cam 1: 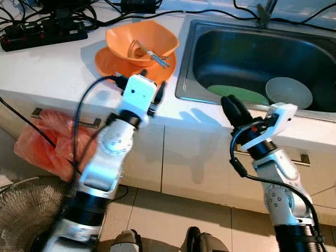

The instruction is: Kitchen organization

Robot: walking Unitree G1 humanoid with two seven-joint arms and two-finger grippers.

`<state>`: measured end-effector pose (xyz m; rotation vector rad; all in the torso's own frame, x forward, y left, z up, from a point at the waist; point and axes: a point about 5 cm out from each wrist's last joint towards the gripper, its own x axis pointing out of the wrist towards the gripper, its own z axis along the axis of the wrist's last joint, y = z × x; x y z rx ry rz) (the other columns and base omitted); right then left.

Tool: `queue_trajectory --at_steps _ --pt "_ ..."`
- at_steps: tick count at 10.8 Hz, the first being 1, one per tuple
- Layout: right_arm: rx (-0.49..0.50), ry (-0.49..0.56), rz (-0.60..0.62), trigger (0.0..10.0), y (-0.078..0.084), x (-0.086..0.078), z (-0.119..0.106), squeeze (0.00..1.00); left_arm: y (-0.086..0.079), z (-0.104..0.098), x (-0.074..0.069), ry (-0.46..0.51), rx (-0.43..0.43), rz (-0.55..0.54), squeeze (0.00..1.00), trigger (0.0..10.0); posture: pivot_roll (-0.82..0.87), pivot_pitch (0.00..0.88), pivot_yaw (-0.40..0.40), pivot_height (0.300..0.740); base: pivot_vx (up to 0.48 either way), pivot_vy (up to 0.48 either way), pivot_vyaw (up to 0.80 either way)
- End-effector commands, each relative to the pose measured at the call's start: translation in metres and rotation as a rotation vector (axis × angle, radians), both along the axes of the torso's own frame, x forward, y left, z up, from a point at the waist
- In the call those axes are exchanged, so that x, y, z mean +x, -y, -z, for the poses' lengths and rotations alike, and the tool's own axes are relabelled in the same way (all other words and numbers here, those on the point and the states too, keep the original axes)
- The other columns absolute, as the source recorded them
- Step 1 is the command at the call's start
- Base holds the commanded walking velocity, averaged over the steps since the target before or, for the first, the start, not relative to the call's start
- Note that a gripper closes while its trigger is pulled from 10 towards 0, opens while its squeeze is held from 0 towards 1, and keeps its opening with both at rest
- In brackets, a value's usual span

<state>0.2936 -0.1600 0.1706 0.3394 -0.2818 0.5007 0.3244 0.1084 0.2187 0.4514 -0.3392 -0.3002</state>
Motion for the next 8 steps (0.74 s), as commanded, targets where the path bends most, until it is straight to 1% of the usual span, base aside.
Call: queue_trajectory --at_steps 1,2,3,4,5,8 --pt "0.007 0.0 -0.015 10.0 -0.002 0.0 0.0 0.0 0.004 -0.01 -0.003 0.076 0.13 0.006 0.0 10.0 0.15 0.166 -0.016 0.74 0.0 0.0 0.0" --pt "0.011 0.0 -0.02 10.0 -0.004 0.001 0.0 0.0 0.002 -0.008 -0.003 0.111 0.285 0.001 0.0 10.0 0.16 0.164 -0.014 0.74 0.0 0.0 0.0" --pt "0.014 0.003 -0.026 10.0 -0.007 0.002 0.0 0.0 0.0 -0.006 0.0 0.155 0.459 0.009 0.0 10.0 0.16 0.161 -0.012 0.74 0.0 0.0 0.0" --pt "0.02 0.007 -0.026 10.0 -0.009 0.003 -0.001 0.0 0.0 -0.006 0.004 0.192 0.575 0.01 0.0 10.0 0.16 0.157 -0.009 0.74 0.0 0.0 0.0" --pt "0.024 0.015 -0.03 10.0 -0.011 0.004 -0.003 0.0 0.0 -0.002 0.011 0.205 0.676 0.007 0.0 10.0 0.15 0.155 -0.005 0.74 0.0 0.0 0.0" --pt "0.036 0.026 -0.032 10.0 -0.013 0.002 -0.006 0.0 -0.005 -0.005 0.025 0.245 0.783 -0.016 0.0 10.0 0.14 0.157 -0.001 0.74 0.0 0.0 0.0"
